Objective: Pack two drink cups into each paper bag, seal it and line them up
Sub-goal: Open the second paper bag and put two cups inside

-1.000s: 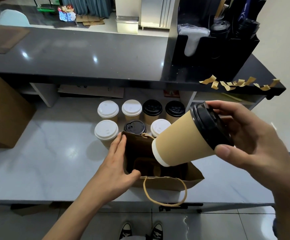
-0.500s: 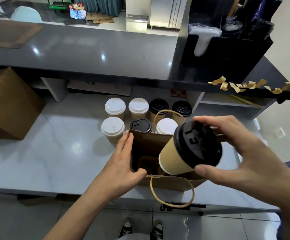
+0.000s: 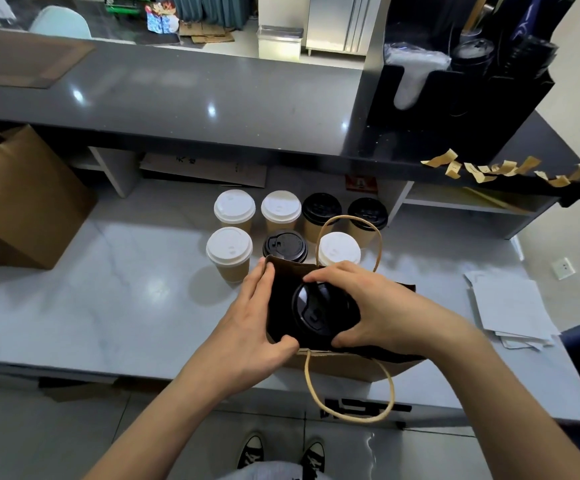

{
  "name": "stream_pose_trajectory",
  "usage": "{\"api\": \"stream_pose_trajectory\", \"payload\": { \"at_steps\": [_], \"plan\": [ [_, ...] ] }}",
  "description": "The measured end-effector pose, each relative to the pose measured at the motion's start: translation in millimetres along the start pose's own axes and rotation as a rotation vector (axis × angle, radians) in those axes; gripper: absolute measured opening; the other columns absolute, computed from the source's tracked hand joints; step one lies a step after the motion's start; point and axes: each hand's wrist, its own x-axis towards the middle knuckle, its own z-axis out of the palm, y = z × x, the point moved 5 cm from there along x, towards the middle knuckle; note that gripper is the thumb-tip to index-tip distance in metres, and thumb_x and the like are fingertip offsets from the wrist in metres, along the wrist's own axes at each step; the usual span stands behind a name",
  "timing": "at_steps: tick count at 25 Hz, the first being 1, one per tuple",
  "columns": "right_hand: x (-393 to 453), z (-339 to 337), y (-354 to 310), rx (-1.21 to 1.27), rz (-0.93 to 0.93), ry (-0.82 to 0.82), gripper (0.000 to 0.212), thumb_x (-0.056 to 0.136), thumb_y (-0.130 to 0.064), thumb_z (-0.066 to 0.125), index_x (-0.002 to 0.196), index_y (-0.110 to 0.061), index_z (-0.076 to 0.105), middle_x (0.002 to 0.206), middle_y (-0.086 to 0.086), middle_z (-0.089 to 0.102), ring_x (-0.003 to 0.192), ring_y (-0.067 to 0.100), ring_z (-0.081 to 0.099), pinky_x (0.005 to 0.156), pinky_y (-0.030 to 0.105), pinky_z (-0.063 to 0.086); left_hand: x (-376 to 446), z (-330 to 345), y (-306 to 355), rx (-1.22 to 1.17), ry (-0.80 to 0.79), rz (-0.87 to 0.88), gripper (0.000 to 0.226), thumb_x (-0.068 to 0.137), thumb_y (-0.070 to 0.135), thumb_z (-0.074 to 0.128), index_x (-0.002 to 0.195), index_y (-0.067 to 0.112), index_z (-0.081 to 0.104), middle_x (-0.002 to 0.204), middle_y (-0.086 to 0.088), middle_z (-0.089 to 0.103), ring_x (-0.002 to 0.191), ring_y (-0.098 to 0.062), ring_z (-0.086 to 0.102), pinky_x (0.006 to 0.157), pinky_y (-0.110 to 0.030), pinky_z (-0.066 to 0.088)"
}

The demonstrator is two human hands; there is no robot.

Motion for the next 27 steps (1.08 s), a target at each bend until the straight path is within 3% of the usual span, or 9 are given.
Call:
{"api": "stream_pose_trajectory", "payload": {
  "at_steps": [2, 8, 12, 16, 19, 27],
  "plan": [
    [13, 8, -1, -0.049, -0.021, -0.012, 0.091, 0.071, -0.031, 0.086, 0.145, -0.048, 0.036, 0.14, -0.022, 0.043, 0.126, 0.003, 0.046, 0.103, 0.019, 0.042, -3, 0, 2, -0.011, -0.001, -0.002, 0.106, 0.073, 0.047, 0.053, 0.161, 0.028, -0.003, 0.162, 0.028, -0.013, 0.149, 0.006, 0.001, 0.118, -0.018, 0.022],
    [29, 34, 5, -0.139, -0.021, -0.059, 0.087, 0.073, -0.03, 0.085, 0.147, -0.039, 0.04, 0.139, -0.012, 0.051, 0.126, 0.011, 0.051, 0.103, 0.03, 0.049, -8, 0, 3, -0.022, -0.008, -0.025, 0.106, 0.072, 0.045, 0.054, 0.161, 0.03, -0.003, 0.161, 0.031, -0.014, 0.148, -0.007, 0.023, 0.112, -0.033, 0.04],
    [36, 49, 5, -0.174, -0.026, -0.072, 0.079, 0.075, -0.029, 0.083, 0.143, -0.035, 0.044, 0.134, -0.008, 0.055, 0.123, 0.014, 0.055, 0.099, 0.032, 0.05, -9, 1, 4, -0.023, -0.003, -0.024, 0.106, 0.072, 0.046, 0.052, 0.161, 0.03, -0.004, 0.161, 0.03, -0.016, 0.151, -0.001, 0.009, 0.115, -0.033, 0.037],
    [42, 51, 6, -0.2, -0.028, -0.08, 0.071, 0.075, -0.03, 0.083, 0.137, -0.033, 0.049, 0.13, -0.006, 0.058, 0.12, 0.017, 0.056, 0.097, 0.033, 0.051, -8, 1, 4, -0.023, -0.011, -0.032, 0.106, 0.072, 0.047, 0.053, 0.161, 0.032, -0.005, 0.161, 0.031, -0.017, 0.149, -0.009, 0.022, 0.114, -0.035, 0.038],
    [46, 54, 8, -0.207, -0.028, -0.1, 0.066, 0.077, -0.031, 0.082, 0.135, -0.032, 0.051, 0.128, -0.004, 0.062, 0.118, 0.018, 0.058, 0.095, 0.033, 0.052, -7, 1, 5, -0.024, -0.009, -0.03, 0.106, 0.073, 0.046, 0.053, 0.16, 0.031, -0.006, 0.162, 0.029, -0.018, 0.151, -0.001, 0.007, 0.116, -0.033, 0.036],
    [51, 54, 11, -0.174, -0.066, -0.124, 0.066, 0.08, -0.032, 0.081, 0.139, -0.03, 0.051, 0.134, -0.003, 0.061, 0.122, 0.019, 0.058, 0.1, 0.037, 0.051, 1, 2, 5, 0.002, -0.009, -0.023, 0.105, 0.073, 0.047, 0.052, 0.16, 0.033, -0.006, 0.161, 0.03, -0.017, 0.148, 0.008, 0.0, 0.117, -0.029, 0.033]
  ]
}}
